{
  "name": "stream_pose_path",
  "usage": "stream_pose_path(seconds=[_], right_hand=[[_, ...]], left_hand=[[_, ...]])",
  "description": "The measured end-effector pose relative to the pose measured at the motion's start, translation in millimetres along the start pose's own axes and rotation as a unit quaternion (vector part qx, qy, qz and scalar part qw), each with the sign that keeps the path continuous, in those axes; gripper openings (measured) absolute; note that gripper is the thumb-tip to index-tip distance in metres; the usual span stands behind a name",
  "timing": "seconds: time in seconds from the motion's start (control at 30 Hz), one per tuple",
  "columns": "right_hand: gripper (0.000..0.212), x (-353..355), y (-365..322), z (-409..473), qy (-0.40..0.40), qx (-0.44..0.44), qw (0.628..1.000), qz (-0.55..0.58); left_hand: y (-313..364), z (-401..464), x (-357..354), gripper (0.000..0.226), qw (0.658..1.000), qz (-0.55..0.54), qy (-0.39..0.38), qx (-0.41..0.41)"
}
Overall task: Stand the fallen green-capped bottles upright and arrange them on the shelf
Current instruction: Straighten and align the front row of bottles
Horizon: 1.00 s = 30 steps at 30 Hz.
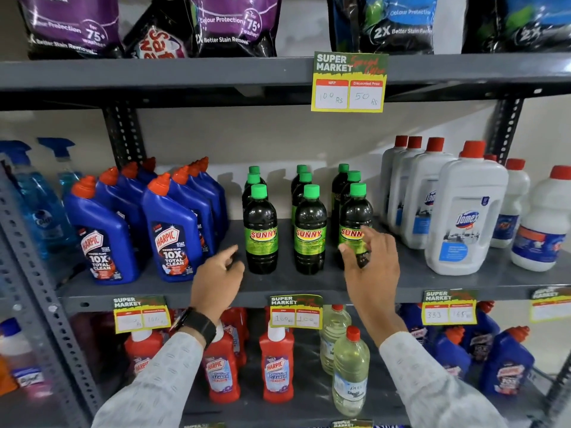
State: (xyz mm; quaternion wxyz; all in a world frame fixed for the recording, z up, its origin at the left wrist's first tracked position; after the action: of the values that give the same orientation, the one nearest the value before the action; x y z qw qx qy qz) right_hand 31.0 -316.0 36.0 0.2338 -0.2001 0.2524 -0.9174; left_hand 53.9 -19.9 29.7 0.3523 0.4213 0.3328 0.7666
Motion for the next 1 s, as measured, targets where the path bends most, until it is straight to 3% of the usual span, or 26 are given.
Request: stream_pose_path(seconds=[0.07, 0.13, 0.2, 0.3, 0.5, 0.8, 1.0], right_hand=[[0.05, -9.4, -11.6, -5.8, -0.065, 0.017, 0.998, -0.005], [0.066, -23.9, -18.9, -11.6, -0.145, 0.004, 0.989, -0.023], [0.086, -37.9, -22.0, -16.0, -0.187, -0.021, 0.981, -0.049], [0.1, -51.2, -25.4, -16.7, -0.209, -0.06, 0.974, -0.065], [0.063, -60.0, -27.8, -8.8, -0.189, -0.077, 0.978, -0.038], [0.065, -60.3, -29.1, -15.0, -0.208, -0.056, 0.976, -0.013], [0.067, -56.2, -30.6, -16.5, -0.189, -0.059, 0.98, -0.008]], left_hand=[[3.9, 5.0, -0.3, 0.055, 0.992, -0.121, -0.001, 0.028], [10.4, 9.4, -6.5, 0.076, 0.979, -0.192, -0.039, 0.051], [18.5, 13.2, -16.0, 0.098, 0.971, -0.213, -0.085, 0.067], [23.4, 19.0, -25.7, 0.106, 0.98, -0.174, -0.077, 0.055], [19.7, 25.6, -29.8, 0.09, 0.989, -0.137, -0.055, 0.012], [3.8, 15.1, -11.8, 0.083, 0.986, -0.159, -0.035, -0.026], [-1.7, 10.5, -9.0, 0.092, 0.981, -0.182, -0.056, -0.03]])
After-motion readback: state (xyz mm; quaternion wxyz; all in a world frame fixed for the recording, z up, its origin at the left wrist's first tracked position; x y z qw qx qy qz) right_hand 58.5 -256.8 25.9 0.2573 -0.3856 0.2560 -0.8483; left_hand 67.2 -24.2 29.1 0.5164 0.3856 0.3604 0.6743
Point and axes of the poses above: each hand's wrist, its own z-axis towards the middle knuckle, its own x-axis out of the back of the hand, y = z × x, the point moved 3 cm from there along z, towards the middle knuckle, and after that the axes turned 7 degrees about -z, right-handed, at the moved point
